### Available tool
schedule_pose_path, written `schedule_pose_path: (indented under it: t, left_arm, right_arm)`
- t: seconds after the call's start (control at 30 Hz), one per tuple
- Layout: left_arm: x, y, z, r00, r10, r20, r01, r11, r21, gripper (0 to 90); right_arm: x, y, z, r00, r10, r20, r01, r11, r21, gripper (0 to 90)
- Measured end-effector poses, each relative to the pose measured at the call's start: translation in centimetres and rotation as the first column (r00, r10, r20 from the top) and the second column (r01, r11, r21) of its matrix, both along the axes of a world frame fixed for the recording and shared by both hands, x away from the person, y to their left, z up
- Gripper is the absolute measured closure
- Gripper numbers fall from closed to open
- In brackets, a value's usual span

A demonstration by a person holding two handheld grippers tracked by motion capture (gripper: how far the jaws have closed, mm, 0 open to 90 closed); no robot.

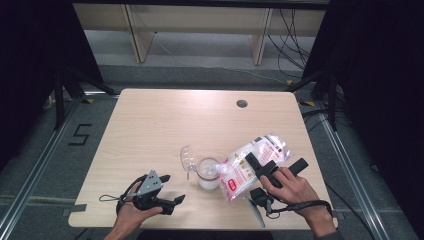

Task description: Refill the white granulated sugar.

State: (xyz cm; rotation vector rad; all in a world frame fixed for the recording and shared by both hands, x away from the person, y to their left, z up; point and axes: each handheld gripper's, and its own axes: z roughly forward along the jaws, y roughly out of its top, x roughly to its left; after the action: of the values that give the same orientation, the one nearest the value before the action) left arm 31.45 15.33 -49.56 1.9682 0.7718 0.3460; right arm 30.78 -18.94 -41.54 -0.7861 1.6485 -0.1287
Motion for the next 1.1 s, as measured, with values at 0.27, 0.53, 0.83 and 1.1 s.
schedule_pose_path:
  t: [0.27, 0.53, 0.83, 1.1]
  left_arm:
    - [0.03, 0.01, 0.03, 1.0, -0.003, 0.003, 0.003, 1.0, 0.002, 15.3]
    - [-0.03, 0.0, -0.01, 1.0, 0.0, -0.004, 0.0, 1.0, -0.002, 15.3]
    - [0.02, -0.01, 0.02, 1.0, -0.001, 0.0, 0.001, 1.0, -0.001, 15.3]
    - [-0.04, 0.0, 0.01, 1.0, 0.0, -0.003, 0.0, 1.0, -0.002, 15.4]
  right_arm:
    - [-0.01, -0.04, 0.1, 1.0, 0.001, -0.001, -0.001, 1.0, 0.002, 74.5]
    - [0.01, -0.03, 0.04, 1.0, 0.004, -0.004, -0.004, 1.0, 0.008, 74.6]
    - [0.03, -0.16, 0.05, 1.0, 0.0, -0.008, 0.0, 1.0, 0.018, 74.6]
    - [0.03, -0.09, 0.04, 1.0, 0.001, -0.009, -0.001, 1.0, 0.009, 74.7]
